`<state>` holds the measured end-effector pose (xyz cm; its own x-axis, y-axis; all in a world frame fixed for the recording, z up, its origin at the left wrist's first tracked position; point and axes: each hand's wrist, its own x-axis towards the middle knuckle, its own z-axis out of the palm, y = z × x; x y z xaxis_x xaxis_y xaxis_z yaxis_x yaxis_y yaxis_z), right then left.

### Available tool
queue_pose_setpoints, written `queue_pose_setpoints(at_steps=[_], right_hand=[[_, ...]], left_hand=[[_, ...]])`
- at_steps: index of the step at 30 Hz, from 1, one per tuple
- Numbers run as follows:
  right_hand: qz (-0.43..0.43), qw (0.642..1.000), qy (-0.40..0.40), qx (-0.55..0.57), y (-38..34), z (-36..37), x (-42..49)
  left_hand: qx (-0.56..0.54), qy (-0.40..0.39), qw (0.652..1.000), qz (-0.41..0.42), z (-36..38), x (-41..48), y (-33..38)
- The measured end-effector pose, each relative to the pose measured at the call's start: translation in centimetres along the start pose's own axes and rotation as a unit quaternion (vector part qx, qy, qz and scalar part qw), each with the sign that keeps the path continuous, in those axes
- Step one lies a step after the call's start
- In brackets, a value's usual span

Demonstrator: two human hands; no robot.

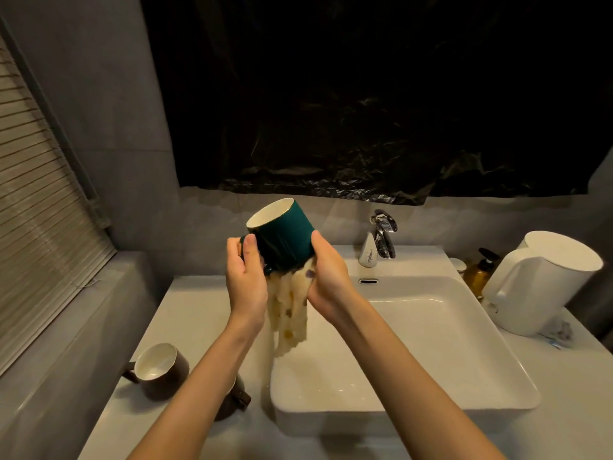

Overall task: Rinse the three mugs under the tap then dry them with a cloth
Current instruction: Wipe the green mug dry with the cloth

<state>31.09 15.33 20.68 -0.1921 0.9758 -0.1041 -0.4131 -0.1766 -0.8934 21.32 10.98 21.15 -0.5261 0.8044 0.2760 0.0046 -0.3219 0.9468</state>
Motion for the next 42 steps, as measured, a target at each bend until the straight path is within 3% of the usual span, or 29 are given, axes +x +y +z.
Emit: queue_pose_setpoints(at_steps=[2,4,9,15,18,21,26,29,36,40,42], right_hand=[[-0.028,0.997,-0.006,-0.071,-0.4,-0.1,-0.4],[-0.027,0.997,0.006,-0.074,-0.8,-0.2,-0.9],[0.061,0.995,0.041,0.073,-1.1,-0.4,-1.6],[0.089,0.993,0.002,-0.078,-2.5,-3.3,-3.0],[0.055,0.988,-0.014,-0.147,-4.5,-6.2,-4.3],[0.004,0.973,0.023,-0.231,-6.0,-9.5,-6.0],[-0.148,0.910,0.198,-0.333,-7.7,-15.7,-9.6],[-0.175,0.872,0.250,-0.382,-8.9,-19.9,-12.0],[-0.009,0.805,0.309,-0.507,-8.9,-31.2,-15.1],[0.099,0.719,0.277,-0.629,-6.6,-37.6,-15.5],[0.191,0.653,0.219,-0.700,-6.1,-39.5,-15.7]], left_hand=[[0.047,-0.018,0.998,0.042,-0.3,-0.2,-0.1],[0.068,-0.040,0.995,0.064,-0.4,-0.6,-0.1],[0.094,-0.062,0.990,0.087,-0.2,-1.8,-0.3],[0.107,-0.071,0.986,0.101,0.1,-1.7,-0.9],[0.093,-0.090,0.987,0.094,1.4,-2.3,-1.0],[0.065,-0.120,0.988,0.073,3.5,-3.3,-0.5],[0.024,-0.177,0.983,0.039,8.2,-5.5,-0.1],[0.003,-0.216,0.976,0.008,11.3,-7.6,-0.5],[-0.019,-0.305,0.951,-0.044,17.1,-12.5,-1.8],[-0.005,-0.327,0.943,-0.058,19.0,-14.4,-2.5],[-0.002,-0.330,0.942,-0.061,19.6,-15.1,-2.8]])
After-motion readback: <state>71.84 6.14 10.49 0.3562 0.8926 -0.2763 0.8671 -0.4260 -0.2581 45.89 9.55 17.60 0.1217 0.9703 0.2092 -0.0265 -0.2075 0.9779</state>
